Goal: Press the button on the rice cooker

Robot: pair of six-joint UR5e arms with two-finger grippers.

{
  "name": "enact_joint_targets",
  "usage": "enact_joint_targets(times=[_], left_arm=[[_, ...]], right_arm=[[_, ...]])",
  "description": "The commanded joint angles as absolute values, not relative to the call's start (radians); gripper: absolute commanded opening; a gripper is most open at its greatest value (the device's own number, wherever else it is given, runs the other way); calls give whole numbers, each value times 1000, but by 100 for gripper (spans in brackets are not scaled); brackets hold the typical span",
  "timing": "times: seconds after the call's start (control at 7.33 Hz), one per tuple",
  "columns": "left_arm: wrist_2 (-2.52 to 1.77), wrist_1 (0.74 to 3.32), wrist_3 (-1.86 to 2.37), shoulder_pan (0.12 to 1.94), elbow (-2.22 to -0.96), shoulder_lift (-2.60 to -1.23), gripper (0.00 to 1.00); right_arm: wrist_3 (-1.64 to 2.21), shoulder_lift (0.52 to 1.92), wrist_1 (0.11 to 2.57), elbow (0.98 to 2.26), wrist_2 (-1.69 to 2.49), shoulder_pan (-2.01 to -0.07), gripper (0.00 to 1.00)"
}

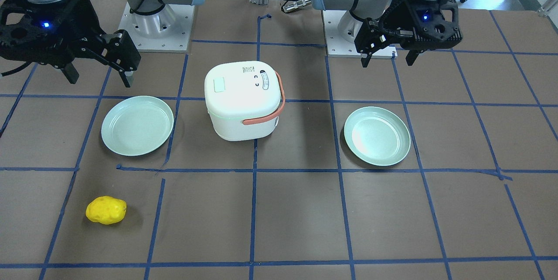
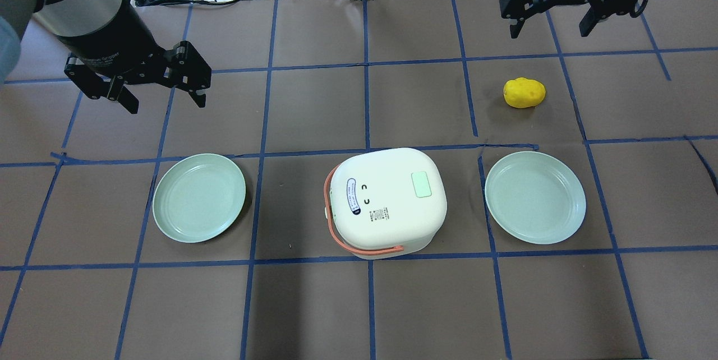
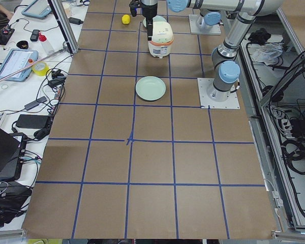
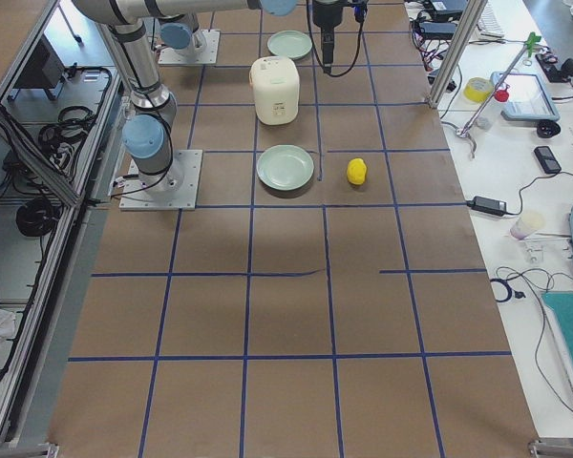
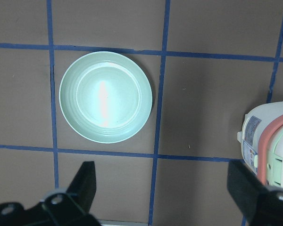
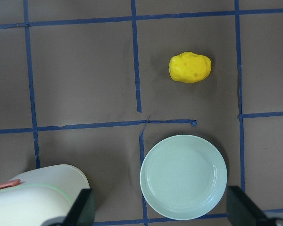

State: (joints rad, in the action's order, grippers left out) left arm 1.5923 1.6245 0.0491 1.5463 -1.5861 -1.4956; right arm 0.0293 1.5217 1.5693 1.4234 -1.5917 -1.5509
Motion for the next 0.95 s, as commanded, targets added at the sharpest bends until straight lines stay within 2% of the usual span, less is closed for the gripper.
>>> enact_joint_targets(times=[0.0, 0.82], left_arm=[[1592, 1624, 49, 1546, -1586, -1496, 100], [1592, 1624, 51, 1546, -1586, -1496, 100]], right_arm=[[29, 1522, 1569, 1424, -1586, -1551, 100], [31, 1522, 1559, 1424, -1583, -1554, 100]])
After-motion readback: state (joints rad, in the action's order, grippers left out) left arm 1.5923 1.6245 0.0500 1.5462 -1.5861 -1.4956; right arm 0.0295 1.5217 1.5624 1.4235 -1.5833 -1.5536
